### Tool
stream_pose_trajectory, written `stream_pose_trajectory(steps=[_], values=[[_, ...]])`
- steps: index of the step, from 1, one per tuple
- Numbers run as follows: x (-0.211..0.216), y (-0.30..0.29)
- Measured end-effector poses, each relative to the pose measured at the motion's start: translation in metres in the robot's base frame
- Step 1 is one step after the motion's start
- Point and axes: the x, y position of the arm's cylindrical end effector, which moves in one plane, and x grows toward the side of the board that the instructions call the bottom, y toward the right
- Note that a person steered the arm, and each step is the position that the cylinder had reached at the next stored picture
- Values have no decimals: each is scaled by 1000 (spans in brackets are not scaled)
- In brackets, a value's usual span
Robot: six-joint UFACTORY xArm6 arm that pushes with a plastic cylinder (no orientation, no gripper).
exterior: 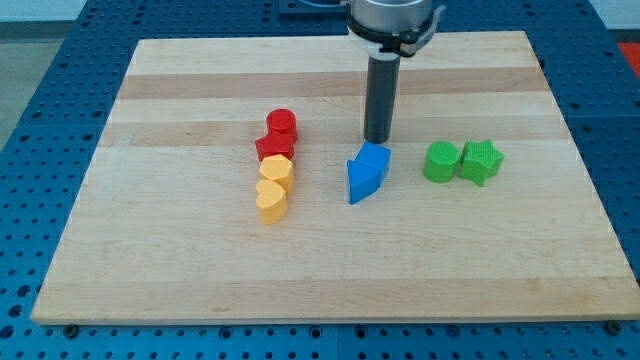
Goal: Slide the arm to the right of the red star
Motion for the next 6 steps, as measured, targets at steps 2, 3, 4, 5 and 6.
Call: stream_pose_trajectory(steps=[2,3,4,5,6], values=[[3,-20],[11,-40],[21,-55],[33,-60],[43,-60]])
